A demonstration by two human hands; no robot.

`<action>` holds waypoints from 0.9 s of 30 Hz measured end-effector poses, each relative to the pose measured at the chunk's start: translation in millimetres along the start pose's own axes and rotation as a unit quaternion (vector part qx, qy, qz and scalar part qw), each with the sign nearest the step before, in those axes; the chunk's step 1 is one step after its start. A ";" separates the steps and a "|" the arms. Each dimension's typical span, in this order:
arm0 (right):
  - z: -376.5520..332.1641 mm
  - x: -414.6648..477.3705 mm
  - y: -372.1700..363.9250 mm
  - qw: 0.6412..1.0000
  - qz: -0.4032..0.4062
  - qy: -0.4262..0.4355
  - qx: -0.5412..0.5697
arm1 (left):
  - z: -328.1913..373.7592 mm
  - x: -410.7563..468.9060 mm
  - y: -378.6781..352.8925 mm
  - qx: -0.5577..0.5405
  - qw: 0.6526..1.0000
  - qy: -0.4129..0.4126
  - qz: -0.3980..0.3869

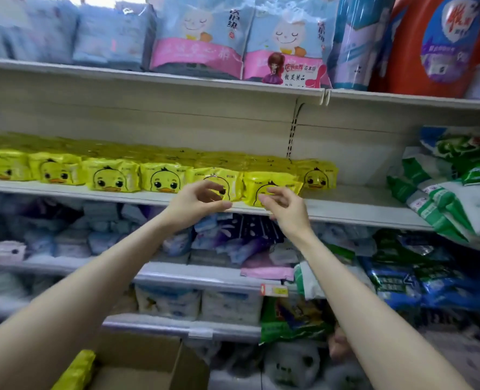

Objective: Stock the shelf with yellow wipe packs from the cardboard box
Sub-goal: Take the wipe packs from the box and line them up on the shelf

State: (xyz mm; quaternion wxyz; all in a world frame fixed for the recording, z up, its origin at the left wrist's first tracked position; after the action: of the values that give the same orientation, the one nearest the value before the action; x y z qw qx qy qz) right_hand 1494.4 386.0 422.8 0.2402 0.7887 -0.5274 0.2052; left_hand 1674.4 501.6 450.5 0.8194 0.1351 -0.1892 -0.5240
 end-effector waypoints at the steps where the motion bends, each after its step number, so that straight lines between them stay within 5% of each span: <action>1: -2.1 -9.9 -10.9 1.000 -0.006 -0.010 0.007 | -5.1 -13.2 9.6 0.000 1.000 0.009 -0.003; 16: -13.2 -97.3 -178.4 0.986 -0.140 -0.085 0.041 | -116.4 -128.1 133.7 0.006 0.987 0.141 0.072; 27: 43.4 -156.2 -371.8 0.953 -0.227 -0.197 0.046 | -297.9 -159.4 243.3 -0.042 0.950 0.296 0.095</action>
State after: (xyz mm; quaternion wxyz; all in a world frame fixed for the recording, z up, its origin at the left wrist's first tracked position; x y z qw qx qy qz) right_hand 1787.3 596.8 237.5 0.1355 0.9224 -0.3615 0.0102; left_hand 1944.9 754.3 260.1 0.8895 0.2308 0.0721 -0.3879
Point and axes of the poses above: each hand's wrist, its own x-axis towards the middle knuckle, its own y-axis out of the back of the hand, z = x × y, the point moved 1 cm from there along x, towards the middle knuckle, and after that the axes turned 12 degrees about y, right-handed, at the moved point
